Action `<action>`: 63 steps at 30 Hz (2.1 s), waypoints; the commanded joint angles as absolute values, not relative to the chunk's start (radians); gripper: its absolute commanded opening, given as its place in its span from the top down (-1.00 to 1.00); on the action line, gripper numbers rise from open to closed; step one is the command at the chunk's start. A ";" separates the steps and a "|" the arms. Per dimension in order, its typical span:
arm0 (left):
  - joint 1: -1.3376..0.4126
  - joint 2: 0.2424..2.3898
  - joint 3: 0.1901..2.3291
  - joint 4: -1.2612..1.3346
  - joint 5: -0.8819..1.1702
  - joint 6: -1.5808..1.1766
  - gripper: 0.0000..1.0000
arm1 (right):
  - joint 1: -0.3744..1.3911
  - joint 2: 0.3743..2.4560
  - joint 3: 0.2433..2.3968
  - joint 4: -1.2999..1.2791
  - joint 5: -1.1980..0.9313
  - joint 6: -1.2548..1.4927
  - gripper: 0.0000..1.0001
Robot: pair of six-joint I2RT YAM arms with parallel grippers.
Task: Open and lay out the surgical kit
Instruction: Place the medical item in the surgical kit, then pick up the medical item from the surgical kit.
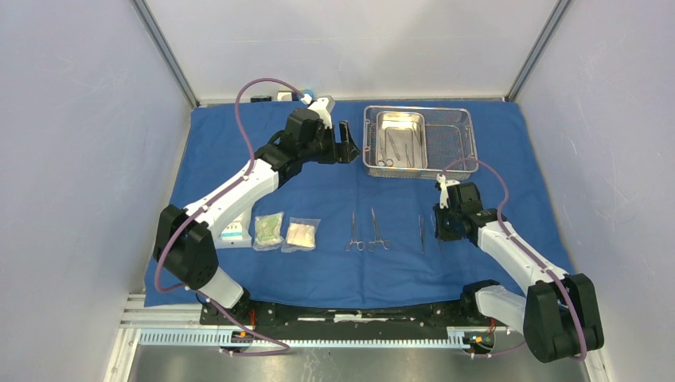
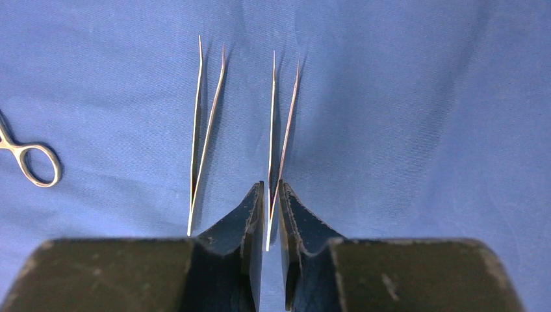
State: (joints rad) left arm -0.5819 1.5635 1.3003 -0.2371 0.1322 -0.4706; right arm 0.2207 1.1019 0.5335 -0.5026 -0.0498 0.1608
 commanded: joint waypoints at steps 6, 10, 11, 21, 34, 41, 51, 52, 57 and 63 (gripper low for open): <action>-0.579 1.537 1.309 -0.209 0.126 -0.456 -0.70 | 0.227 1.087 0.600 -0.518 -0.030 0.082 0.41; -0.578 1.529 1.300 -0.204 0.123 -0.449 -0.71 | 0.226 1.040 0.611 -0.519 -0.051 0.065 0.37; -0.578 1.527 1.299 -0.203 0.124 -0.449 -0.71 | 0.225 1.029 0.612 -0.519 -0.052 0.064 0.36; -0.579 1.514 1.293 -0.201 0.124 -0.448 -0.71 | 0.225 1.112 0.807 -0.662 -0.006 -0.235 0.25; -0.577 1.531 1.290 -0.195 0.125 -0.439 -0.72 | 0.225 0.992 0.600 -0.636 -0.084 -0.780 0.21; -0.577 1.527 1.290 -0.200 0.119 -0.429 -0.72 | 0.225 1.048 0.530 -0.589 -0.125 -0.808 0.28; -0.577 1.515 1.284 -0.198 0.111 -0.417 -0.73 | 0.224 1.074 0.503 -0.577 -0.178 -0.804 0.33; -0.577 1.514 1.284 -0.198 0.111 -0.417 -0.73 | 0.225 1.078 0.501 -0.575 -0.180 -0.804 0.33; -0.577 1.510 1.284 -0.199 0.110 -0.416 -0.73 | 0.225 1.095 0.498 -0.568 -0.189 -0.800 0.33; -0.577 1.504 1.278 -0.197 0.105 -0.414 -0.73 | 0.225 1.099 0.505 -0.579 -0.214 -0.808 0.33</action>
State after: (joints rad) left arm -0.5819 1.5490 1.2850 -0.2306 0.1284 -0.4698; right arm 0.2222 1.0946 0.4995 -0.5884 -0.1673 -0.7914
